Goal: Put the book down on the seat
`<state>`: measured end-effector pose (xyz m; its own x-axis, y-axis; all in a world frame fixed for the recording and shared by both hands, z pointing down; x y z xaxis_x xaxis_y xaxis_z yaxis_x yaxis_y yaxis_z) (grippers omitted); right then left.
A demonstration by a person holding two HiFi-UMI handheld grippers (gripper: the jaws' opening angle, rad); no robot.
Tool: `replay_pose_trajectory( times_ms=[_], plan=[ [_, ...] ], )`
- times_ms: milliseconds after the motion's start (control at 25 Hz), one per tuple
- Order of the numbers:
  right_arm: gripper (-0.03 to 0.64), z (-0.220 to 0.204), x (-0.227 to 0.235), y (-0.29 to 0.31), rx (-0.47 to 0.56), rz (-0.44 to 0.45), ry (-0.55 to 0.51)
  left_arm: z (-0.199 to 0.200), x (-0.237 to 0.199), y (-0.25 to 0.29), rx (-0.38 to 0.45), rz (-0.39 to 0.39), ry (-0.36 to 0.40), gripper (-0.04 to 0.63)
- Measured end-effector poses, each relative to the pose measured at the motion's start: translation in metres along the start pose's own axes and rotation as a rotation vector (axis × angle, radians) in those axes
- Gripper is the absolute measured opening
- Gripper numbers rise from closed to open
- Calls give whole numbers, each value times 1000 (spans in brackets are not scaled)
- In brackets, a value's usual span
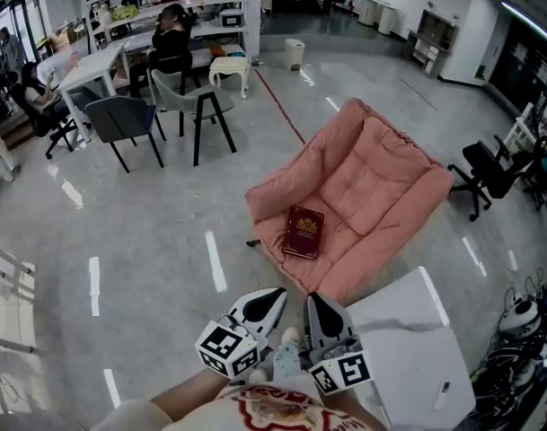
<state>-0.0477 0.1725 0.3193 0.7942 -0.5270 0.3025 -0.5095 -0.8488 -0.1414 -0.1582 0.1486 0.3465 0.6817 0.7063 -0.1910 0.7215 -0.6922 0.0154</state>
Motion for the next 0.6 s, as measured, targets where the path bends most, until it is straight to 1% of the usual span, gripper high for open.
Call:
replay_pose_trajectory(
  times_ms=[120,320,600],
  plan=[
    [0,4,-12,-12,-2,2,-8,4,8,-10,12,-3,-2,5],
    [0,13,-18,-23,-4,8,-20,10,23,-12,20,-13,-10,5],
    [0,22,-14,-53,-11,17,-24,9,51,-15,35,15,-21,5]
  ],
)
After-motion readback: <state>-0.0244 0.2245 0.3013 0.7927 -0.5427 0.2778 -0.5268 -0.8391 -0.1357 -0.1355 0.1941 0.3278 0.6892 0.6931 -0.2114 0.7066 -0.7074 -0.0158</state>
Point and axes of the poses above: the fingertips, and each gripper's own axes: y forward along the fingers, x to its right, z out of its top, the point moved 5 cm from there along -y, backward along the fingers, and after that the axes turned 8 degrees about y, right-handed, at the moved point
